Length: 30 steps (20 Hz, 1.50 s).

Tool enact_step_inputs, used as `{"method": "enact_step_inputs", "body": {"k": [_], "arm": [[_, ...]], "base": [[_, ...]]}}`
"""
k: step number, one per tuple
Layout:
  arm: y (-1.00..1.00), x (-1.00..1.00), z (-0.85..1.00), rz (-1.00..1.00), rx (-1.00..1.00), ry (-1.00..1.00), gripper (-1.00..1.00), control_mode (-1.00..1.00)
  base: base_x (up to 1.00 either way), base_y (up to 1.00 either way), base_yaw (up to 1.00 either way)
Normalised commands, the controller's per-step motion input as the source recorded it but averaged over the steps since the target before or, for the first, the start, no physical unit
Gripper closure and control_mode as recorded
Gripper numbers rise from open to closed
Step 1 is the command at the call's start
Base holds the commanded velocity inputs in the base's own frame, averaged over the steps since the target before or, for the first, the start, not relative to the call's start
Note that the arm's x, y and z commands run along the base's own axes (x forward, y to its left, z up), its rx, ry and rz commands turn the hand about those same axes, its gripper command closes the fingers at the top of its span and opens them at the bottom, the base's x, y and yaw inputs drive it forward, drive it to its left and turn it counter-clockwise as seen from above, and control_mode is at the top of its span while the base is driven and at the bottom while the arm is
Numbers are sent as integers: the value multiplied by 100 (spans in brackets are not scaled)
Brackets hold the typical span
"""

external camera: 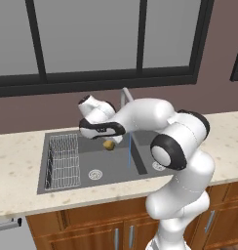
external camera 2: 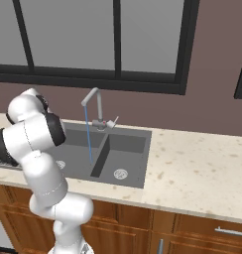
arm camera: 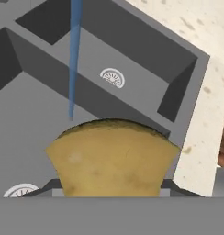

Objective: Soak the sponge with water for a few seconds and then drop it inside the sink.

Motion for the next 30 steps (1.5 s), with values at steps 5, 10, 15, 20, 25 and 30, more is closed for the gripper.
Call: {"method": "enact_step_inputs", "body": {"k": [5, 10, 15, 20, 25, 30], "arm": [[-27, 32, 0, 10, 0, -12, 100, -100], [-24, 33, -9, 6, -2, -13, 100, -100], [-17, 28, -16, 1, -4, -13, 100, -100], [-11, 32, -13, 0, -8, -10, 100, -100], [-2, 33, -7, 0, -8, -3, 100, -100], [-1, 11, 0, 0, -5, 0, 100, -100]], "base": [[0, 0, 0], [0, 0, 0], [0, 0, 0], [0, 0, 0], [0, 0, 0], [0, 0, 0]]}}
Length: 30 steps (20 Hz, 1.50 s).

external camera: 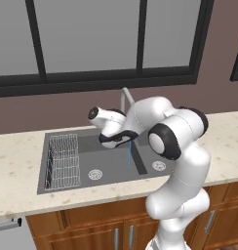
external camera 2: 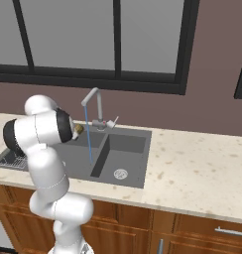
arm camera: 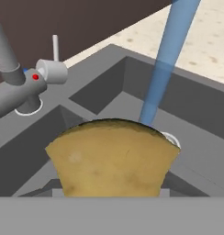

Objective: Soak the sponge with water for a few seconds and then drop it inside the sink.

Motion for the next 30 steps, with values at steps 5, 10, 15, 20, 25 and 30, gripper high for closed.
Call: {"method": "enact_step_inputs", "body": {"k": [5, 10, 15, 20, 25, 30], "arm": [[-9, 8, 0, -1, -4, 0, 100, -100], [-16, 10, -6, -3, -3, 0, 100, -100], [-20, 5, -11, -4, -1, 0, 100, -100], [-16, 5, -21, -4, 0, 0, 100, -100], [-6, 3, -12, -4, 0, 0, 100, -100], [0, 0, 0, -1, 0, 0, 100, -100]], "base": [[0, 0, 0], [0, 0, 0], [0, 0, 0], [0, 0, 0], [0, 0, 0], [0, 0, 0]]}}
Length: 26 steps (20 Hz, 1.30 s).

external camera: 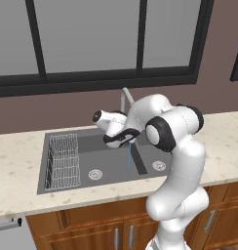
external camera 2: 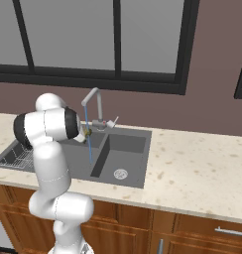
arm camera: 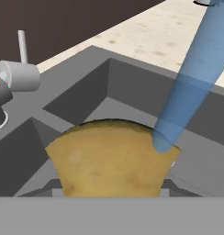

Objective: Soak the sponge with water for a few seconds and then drop it inside the sink.

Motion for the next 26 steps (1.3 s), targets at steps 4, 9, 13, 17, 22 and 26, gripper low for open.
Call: {"method": "enact_step_inputs", "body": {"k": [4, 9, 13, 17, 22, 26], "arm": [[-1, 1, 0, 0, 0, 0, 100, -100], [-21, 0, 0, -2, 0, 0, 100, -100], [-10, 0, 0, 0, 0, 0, 100, -100], [0, 0, 0, 0, 0, 0, 100, -100], [0, -34, 0, 0, 0, 0, 100, -100], [0, -39, 0, 0, 0, 0, 100, -100]], "base": [[0, 0, 0], [0, 0, 0], [0, 0, 0], [0, 0, 0], [0, 0, 0], [0, 0, 0]]}}
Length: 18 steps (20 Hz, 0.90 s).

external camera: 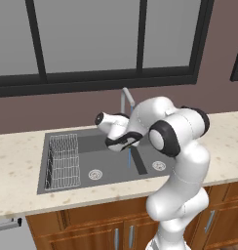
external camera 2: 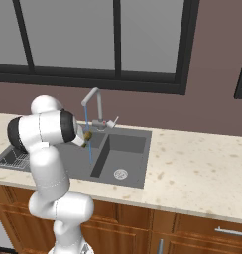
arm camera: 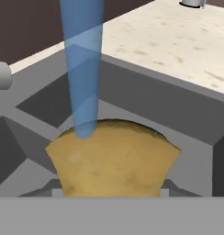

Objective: Soak the sponge with water for a few seconds and then drop it inside the sink.

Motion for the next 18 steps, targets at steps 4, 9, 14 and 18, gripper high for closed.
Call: {"method": "enact_step_inputs", "body": {"k": [4, 9, 14, 18], "arm": [[0, -1, 4, 0, 0, 0, 100, -100], [18, -5, 20, 4, 4, -1, 100, -100], [31, -11, 32, 15, 7, 0, 100, -100], [29, -15, 32, 19, 8, 7, 100, -100]], "base": [[0, 0, 0], [0, 0, 0], [0, 0, 0], [0, 0, 0]]}}
